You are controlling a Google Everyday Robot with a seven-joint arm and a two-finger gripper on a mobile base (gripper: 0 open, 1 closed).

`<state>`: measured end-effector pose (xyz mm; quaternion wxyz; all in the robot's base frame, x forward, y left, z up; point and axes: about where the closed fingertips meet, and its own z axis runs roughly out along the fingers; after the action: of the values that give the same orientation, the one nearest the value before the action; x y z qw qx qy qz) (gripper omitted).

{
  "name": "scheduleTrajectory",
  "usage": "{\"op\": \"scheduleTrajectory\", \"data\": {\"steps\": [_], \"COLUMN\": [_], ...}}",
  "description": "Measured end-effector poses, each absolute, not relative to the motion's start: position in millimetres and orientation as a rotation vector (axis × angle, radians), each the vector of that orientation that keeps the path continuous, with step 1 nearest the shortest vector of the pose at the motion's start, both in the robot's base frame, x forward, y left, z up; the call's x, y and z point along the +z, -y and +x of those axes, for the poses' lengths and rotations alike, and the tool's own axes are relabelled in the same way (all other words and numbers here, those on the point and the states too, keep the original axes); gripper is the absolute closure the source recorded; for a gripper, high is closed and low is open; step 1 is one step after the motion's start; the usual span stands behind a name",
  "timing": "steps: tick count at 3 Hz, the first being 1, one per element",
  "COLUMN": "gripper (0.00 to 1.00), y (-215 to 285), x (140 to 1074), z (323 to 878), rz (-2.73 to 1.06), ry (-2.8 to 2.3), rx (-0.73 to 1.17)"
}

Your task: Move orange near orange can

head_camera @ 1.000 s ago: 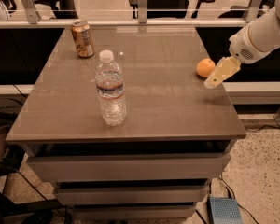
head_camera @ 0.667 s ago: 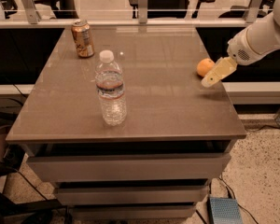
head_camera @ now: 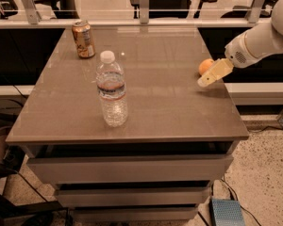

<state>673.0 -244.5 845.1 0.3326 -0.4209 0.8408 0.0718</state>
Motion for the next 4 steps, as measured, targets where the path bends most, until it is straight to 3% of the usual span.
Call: {"op": "scheduleTrajectory", "data": {"steps": [1, 4], "gripper": [0.18, 0.88], "y": [234.9, 213.9], "x": [842.0, 858.5], "z": [676.1, 673.9], "rz": [-1.094, -1.103], "ry": [-2.185, -2.117], "rx": [0.226, 0.288]}}
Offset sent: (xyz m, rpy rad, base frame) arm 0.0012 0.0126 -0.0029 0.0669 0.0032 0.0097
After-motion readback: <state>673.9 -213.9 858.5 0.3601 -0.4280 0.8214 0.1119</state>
